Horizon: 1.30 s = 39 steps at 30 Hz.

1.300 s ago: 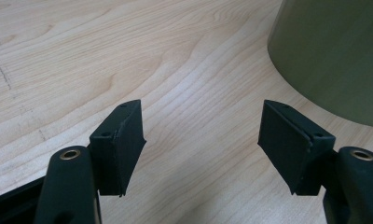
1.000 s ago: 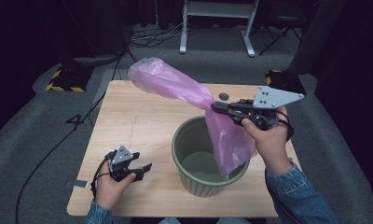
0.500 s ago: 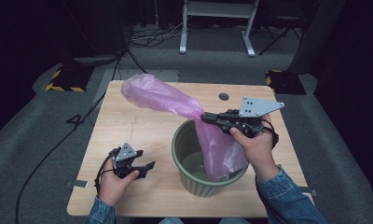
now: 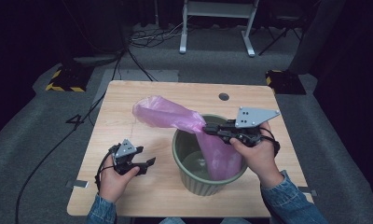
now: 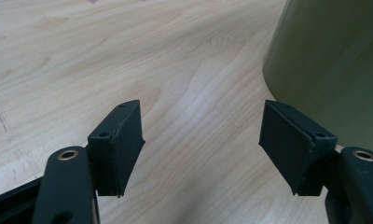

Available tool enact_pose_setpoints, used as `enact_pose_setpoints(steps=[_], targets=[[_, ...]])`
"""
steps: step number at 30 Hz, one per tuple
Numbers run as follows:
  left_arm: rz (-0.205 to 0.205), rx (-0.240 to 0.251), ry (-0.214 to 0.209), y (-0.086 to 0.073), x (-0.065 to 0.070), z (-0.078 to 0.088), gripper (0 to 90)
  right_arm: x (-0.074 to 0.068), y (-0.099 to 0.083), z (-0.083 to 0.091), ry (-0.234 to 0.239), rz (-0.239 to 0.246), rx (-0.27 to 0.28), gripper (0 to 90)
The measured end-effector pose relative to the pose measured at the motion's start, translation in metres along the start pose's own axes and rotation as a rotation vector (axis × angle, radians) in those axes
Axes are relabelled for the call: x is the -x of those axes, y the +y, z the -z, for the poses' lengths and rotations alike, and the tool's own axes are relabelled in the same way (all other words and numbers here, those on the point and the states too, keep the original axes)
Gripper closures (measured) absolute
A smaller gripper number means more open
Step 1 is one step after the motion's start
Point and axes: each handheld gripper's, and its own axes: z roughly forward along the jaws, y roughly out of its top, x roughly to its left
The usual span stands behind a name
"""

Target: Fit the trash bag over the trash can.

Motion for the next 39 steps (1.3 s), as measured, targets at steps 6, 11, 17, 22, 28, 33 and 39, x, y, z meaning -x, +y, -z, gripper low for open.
enact_pose_setpoints(steps=[6,11,17,22,28,33,39], targets=[[0.002,0.026,0.021,0.009,-0.006,0.003,29.5,-0.004,0.0,0.01,0.001,-0.005,-0.002,88.8],[0.011,0.034,0.018,0.014,-0.006,0.001,29.2,-0.009,-0.007,0.015,0.023,-0.018,-0.028,88.4],[0.007,0.061,0.019,0.028,-0.005,0.0,29.2,-0.014,-0.011,0.019,0.04,-0.018,-0.035,87.8],[0.015,0.097,0.012,0.04,-0.002,-0.002,29.2,-0.016,-0.017,0.021,0.051,-0.027,-0.051,87.2],[0.0,0.111,0.01,0.054,0.001,0.002,29.1,-0.021,-0.021,0.02,0.029,-0.024,-0.125,85.8],[-0.02,0.123,0.0,0.065,0.008,0.006,28.4,-0.023,-0.018,0.015,0.019,-0.026,-0.222,85.5],[-0.042,0.139,0.007,0.076,0.011,0.012,28.4,-0.023,-0.011,0.006,-0.004,-0.017,-0.371,84.0]])
